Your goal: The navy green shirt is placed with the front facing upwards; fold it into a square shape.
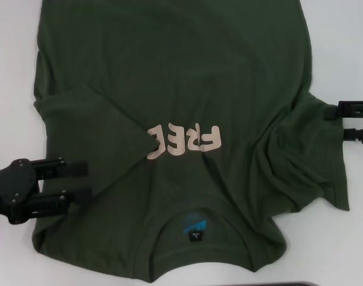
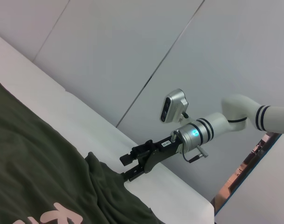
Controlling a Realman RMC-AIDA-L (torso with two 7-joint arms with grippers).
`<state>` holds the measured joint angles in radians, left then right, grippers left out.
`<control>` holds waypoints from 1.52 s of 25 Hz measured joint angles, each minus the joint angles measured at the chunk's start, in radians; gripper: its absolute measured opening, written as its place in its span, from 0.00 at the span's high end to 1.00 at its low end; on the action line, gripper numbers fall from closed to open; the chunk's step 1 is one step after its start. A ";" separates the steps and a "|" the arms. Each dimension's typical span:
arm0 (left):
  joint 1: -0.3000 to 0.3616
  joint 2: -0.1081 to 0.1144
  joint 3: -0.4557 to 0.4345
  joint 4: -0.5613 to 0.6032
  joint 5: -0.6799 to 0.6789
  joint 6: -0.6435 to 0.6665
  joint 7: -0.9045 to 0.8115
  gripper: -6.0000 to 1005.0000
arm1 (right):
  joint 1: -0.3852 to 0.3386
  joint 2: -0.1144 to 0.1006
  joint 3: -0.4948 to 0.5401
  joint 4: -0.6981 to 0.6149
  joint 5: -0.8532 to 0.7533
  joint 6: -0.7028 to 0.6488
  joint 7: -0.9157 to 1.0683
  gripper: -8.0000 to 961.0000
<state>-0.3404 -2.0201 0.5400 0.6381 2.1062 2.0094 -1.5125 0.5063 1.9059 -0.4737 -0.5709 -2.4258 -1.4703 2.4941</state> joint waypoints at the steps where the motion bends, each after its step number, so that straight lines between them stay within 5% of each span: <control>1: 0.000 0.000 0.000 0.000 0.000 0.000 0.000 0.34 | 0.000 0.001 0.001 0.000 0.001 0.000 -0.001 0.05; 38: -0.003 0.000 0.000 0.000 -0.003 0.009 -0.002 0.34 | 0.005 0.013 0.000 0.000 0.008 -0.010 -0.017 0.05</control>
<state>-0.3434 -2.0201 0.5399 0.6381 2.1030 2.0187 -1.5141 0.5109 1.9193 -0.4737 -0.5707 -2.4179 -1.4807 2.4770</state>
